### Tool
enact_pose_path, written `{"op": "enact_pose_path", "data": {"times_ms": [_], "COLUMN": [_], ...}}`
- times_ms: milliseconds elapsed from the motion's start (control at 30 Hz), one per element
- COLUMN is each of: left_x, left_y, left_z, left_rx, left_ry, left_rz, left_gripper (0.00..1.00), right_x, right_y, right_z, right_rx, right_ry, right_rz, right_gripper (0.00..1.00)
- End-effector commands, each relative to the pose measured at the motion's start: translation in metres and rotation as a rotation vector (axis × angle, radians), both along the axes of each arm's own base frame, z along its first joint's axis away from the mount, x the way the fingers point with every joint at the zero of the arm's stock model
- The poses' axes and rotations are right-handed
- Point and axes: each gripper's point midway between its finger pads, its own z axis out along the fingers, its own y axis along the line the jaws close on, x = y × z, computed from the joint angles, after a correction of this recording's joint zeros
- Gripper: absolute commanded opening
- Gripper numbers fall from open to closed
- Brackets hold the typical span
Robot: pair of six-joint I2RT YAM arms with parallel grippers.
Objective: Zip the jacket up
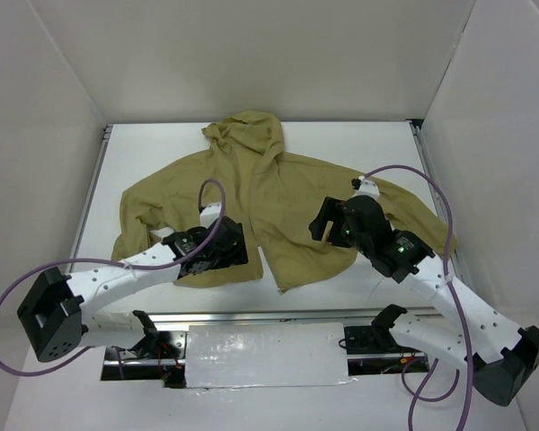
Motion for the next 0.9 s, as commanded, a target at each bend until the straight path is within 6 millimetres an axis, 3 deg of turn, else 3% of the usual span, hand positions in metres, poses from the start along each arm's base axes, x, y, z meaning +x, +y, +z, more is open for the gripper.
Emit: {"op": "enact_pose_path", "data": {"times_ms": [0, 133, 267, 367, 567, 867], "left_x": [-0.007, -0.012, -0.004, 0.000, -0.003, -0.016], "left_y": [-0.014, -0.025, -0.043, -0.045, -0.057, -0.065], "left_z": [-0.009, -0.024, -0.026, -0.030, -0.041, -0.064], "left_rx": [-0.020, -0.001, 0.024, 0.065, 0.025, 0.060], "left_ry": [0.036, 0.078, 0.087, 0.096, 0.124, 0.183], "left_rz": [0.039, 0.027, 0.047, 0.097, 0.122, 0.086], "left_gripper": [0.99, 0.99, 0.99, 0.99, 0.84, 0.83], "right_x": [0.002, 0.002, 0.001, -0.002, -0.002, 0.000], "right_y": [-0.008, -0.008, -0.017, -0.022, -0.029, -0.032], "right_z": [0.025, 0.025, 0.025, 0.025, 0.025, 0.027], "right_rx": [-0.017, -0.041, -0.042, -0.033, -0.064, -0.073], "right_ry": [-0.052, -0.038, -0.055, -0.071, -0.065, -0.089], "right_rz": [-0.010, 0.000, -0.035, -0.050, -0.070, -0.078], "right_gripper": [0.84, 0.84, 0.84, 0.84, 0.84, 0.85]}}
